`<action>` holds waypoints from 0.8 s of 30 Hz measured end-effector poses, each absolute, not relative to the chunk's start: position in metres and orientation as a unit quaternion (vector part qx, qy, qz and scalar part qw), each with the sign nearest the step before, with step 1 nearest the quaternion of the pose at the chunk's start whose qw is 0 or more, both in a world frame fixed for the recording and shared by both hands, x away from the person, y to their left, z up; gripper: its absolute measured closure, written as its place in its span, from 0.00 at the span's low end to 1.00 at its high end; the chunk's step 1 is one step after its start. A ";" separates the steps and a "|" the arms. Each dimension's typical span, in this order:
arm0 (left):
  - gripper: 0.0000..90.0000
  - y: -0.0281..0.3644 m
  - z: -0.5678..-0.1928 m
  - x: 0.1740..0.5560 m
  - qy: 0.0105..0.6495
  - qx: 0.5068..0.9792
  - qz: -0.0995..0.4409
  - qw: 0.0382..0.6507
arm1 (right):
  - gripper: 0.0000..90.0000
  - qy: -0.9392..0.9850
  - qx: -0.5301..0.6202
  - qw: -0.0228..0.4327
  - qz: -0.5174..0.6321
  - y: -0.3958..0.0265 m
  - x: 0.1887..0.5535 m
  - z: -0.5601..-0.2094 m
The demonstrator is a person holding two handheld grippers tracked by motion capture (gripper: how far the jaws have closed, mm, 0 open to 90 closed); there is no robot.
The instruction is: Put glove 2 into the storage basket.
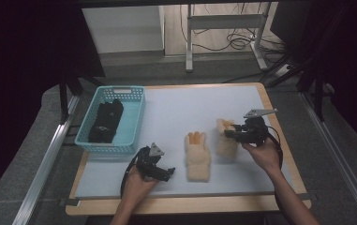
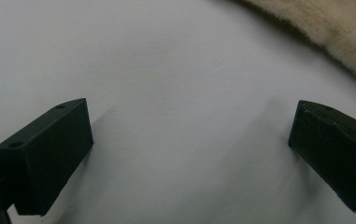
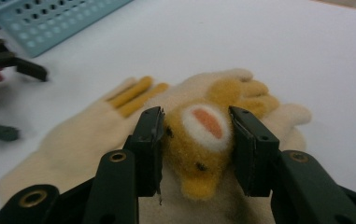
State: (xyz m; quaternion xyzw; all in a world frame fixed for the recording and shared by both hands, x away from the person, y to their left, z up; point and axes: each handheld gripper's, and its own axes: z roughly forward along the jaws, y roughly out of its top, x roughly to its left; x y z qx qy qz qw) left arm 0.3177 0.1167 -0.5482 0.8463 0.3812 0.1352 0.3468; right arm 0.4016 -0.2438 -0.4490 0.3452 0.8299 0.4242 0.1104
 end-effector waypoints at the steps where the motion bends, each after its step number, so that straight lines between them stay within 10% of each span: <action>1: 0.00 0.117 -0.548 0.318 0.381 0.846 0.135 0.347 | 0.62 0.832 0.339 0.107 0.425 -0.240 0.398 -0.447; 24: 0.00 0.116 -0.548 0.317 0.384 0.845 0.135 0.348 | 0.62 0.880 0.291 0.041 0.374 -0.128 0.361 -0.480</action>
